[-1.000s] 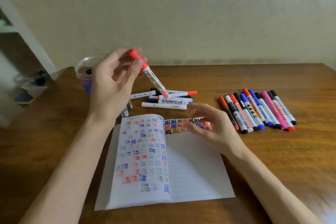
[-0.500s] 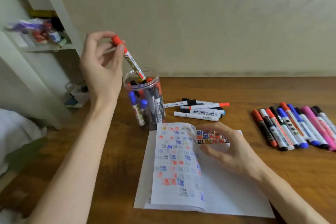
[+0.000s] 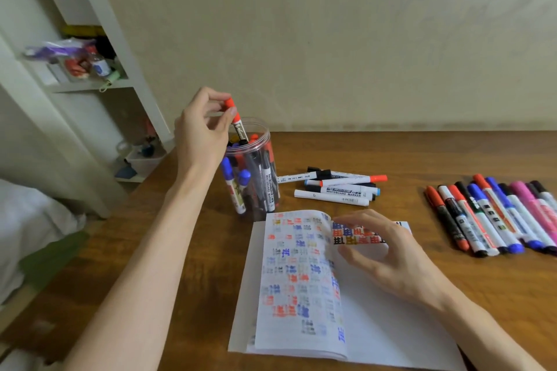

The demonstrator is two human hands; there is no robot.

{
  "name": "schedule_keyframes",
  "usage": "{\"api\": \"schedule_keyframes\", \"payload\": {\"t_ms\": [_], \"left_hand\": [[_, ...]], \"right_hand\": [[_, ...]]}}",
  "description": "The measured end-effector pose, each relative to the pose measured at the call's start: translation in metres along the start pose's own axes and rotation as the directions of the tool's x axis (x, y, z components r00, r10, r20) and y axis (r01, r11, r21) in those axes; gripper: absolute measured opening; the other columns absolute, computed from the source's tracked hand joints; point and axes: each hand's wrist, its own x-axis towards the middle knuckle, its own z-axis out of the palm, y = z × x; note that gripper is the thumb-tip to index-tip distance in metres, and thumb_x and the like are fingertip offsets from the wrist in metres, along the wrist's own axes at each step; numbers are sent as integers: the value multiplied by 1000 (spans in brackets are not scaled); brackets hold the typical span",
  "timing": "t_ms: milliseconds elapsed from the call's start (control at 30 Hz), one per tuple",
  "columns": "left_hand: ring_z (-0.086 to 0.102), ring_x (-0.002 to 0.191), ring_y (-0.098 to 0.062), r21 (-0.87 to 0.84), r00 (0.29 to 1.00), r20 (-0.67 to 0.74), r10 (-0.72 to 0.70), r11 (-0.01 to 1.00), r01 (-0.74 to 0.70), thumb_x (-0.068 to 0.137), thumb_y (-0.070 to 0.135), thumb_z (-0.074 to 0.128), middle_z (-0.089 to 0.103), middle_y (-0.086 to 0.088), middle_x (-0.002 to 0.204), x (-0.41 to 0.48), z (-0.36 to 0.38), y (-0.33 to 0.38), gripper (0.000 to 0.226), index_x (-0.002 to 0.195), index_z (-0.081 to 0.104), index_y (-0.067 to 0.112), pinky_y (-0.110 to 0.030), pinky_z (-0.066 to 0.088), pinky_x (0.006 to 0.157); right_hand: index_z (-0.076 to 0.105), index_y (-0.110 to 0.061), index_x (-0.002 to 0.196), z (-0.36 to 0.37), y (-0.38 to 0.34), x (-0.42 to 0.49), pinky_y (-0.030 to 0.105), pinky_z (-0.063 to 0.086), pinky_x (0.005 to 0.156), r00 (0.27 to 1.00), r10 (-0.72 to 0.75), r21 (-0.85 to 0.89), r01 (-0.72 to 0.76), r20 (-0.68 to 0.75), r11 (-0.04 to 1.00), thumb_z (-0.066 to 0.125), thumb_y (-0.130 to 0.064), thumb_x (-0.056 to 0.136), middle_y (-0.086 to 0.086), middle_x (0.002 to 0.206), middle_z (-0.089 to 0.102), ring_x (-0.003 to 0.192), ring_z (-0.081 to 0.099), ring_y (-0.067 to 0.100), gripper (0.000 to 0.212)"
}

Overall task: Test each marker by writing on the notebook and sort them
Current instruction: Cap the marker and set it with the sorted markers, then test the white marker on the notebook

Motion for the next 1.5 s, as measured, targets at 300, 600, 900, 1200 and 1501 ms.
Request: {"api": "schedule_keyframes", "payload": {"t_ms": [300, 600, 900, 1200, 1501], "left_hand": [[51, 126, -15, 193, 963, 241, -117, 979, 70, 97, 64, 53, 55, 1, 137, -20, 1, -15, 50, 98, 75, 19, -34, 40, 99], [53, 120, -18, 146, 998, 15, 68, 987, -70, 94, 60, 62, 55, -9, 129, -38, 9, 2, 52, 116, 71, 13, -34, 49, 100], [66, 90, -1, 77, 817, 570, 88, 984, -160, 96, 26, 68, 69, 16, 103, -94, 79, 67, 19, 114, 66, 31, -30, 59, 77], [53, 124, -16, 257, 709, 704, 22, 923, -284, 93, 40, 72, 56, 4, 132, -130, 132, 38, 45, 135, 60, 28, -34, 47, 97], [51, 118, -17, 337, 801, 599, -3, 908, -248, 94, 39, 69, 60, 4, 127, -128, 136, 23, 29, 121, 62, 29, -33, 43, 101]], "right_hand": [[70, -40, 127, 1, 0, -2, 34, 56, 97, 1000, -2, 8, 2, 5, 1000, 78, -35, 94, -26, 124, 65, 117, 65, 0, 34], [72, -39, 121, -7, 1, -2, 16, 48, 91, 995, 16, -25, -18, -99, 1000, 75, -34, 94, -27, 116, 66, 111, 64, -4, 27], [78, -32, 111, -4, 2, -6, 23, 49, 93, 1000, -20, -73, 19, -16, 997, 77, -35, 93, -19, 115, 65, 113, 61, 7, 18], [80, -24, 104, -25, 18, -5, 12, 46, 75, 953, 119, -101, -152, -277, 983, 70, -31, 91, -16, 96, 68, 92, 63, 2, 17], [79, -28, 106, -34, 25, -4, 11, 51, 72, 915, 245, -57, -277, -321, 959, 73, -24, 94, -16, 100, 72, 95, 64, 0, 14]]}}
